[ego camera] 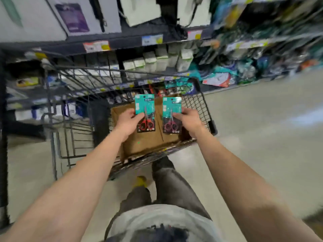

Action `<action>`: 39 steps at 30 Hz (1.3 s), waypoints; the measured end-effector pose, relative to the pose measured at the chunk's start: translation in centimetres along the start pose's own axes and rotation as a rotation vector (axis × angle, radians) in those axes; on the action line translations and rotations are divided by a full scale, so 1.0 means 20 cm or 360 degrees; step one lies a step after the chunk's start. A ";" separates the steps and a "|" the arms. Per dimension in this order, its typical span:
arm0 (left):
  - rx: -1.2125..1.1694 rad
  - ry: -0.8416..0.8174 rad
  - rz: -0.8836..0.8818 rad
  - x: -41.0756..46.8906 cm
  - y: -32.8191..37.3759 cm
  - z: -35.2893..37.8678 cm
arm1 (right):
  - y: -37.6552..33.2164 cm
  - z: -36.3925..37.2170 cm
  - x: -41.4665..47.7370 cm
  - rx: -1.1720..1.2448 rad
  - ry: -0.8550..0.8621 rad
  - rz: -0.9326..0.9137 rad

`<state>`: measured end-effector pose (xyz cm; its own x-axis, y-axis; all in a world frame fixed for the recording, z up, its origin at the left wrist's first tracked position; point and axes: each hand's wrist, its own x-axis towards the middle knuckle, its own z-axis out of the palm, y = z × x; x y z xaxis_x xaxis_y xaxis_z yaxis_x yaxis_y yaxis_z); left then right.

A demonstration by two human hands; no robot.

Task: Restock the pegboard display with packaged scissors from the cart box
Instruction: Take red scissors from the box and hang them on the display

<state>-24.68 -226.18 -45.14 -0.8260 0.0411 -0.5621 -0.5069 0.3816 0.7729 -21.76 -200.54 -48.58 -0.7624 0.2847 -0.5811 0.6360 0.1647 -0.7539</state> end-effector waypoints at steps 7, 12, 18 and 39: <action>0.0205 -0.0296 0.0432 -0.26 0.46 0.26 | -0.18 -0.50 -0.48 0.0284 0.0377 -0.0129; 0.0270 -0.0492 0.0671 -0.32 0.82 0.56 | -0.24 -0.92 -0.66 0.0417 0.0609 -0.0212; 0.0335 -0.0707 0.0825 -0.37 1.22 1.15 | -0.14 -1.59 -0.67 0.0598 0.0834 -0.0283; 0.0043 -0.0695 0.1120 -0.47 2.72 3.27 | -0.28 -4.04 -0.25 0.0614 0.1074 -0.0660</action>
<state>-28.44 -145.43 -17.10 -0.7752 0.6315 -0.0175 0.1035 0.1543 0.9826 -11.94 -126.55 -16.70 -0.6125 0.7901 -0.0244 0.1462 0.0829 -0.9858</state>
